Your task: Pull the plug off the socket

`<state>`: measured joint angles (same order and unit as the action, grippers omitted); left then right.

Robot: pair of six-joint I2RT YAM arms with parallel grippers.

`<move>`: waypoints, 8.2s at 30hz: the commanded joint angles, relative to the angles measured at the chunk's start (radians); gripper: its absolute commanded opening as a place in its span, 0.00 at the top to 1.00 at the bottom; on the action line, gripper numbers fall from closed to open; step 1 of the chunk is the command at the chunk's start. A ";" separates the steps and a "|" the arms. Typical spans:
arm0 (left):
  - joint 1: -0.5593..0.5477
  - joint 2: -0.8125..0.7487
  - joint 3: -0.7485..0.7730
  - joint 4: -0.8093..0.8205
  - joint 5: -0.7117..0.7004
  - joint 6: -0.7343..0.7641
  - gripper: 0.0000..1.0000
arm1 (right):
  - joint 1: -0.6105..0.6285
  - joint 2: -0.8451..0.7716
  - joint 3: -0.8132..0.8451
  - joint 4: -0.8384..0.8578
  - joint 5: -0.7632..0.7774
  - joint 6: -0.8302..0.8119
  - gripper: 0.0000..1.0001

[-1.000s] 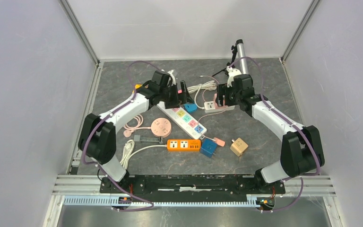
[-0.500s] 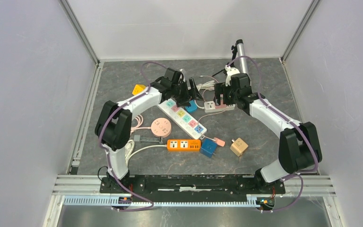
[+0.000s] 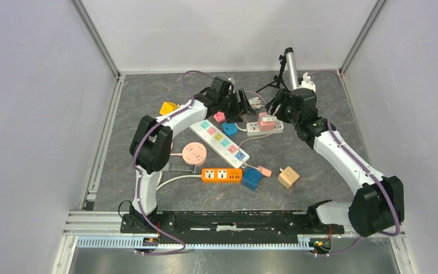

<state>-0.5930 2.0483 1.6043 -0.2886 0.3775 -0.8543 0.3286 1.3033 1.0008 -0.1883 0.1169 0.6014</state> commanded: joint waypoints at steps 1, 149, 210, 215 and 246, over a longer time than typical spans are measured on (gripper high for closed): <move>-0.016 0.049 0.095 0.032 0.007 -0.016 0.23 | -0.003 -0.030 -0.062 -0.017 0.034 0.323 0.28; -0.103 0.294 0.608 -0.451 0.051 0.375 0.44 | -0.195 -0.233 -0.326 0.363 -0.253 0.244 1.00; 0.177 -0.491 -0.282 0.063 -0.026 0.228 0.04 | -0.375 -0.285 -0.444 0.390 -0.521 -0.199 0.23; 0.164 -0.460 -0.273 0.055 -0.015 0.209 0.06 | -0.225 -0.249 -0.386 0.371 -0.436 -0.253 0.18; 0.090 -0.305 -0.187 -0.070 0.033 0.237 0.10 | -0.025 0.252 0.065 0.066 -0.208 -0.405 0.19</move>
<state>-0.4995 1.7172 1.3659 -0.3492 0.3748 -0.6174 0.2947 1.5394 1.0050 -0.0940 -0.1680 0.2474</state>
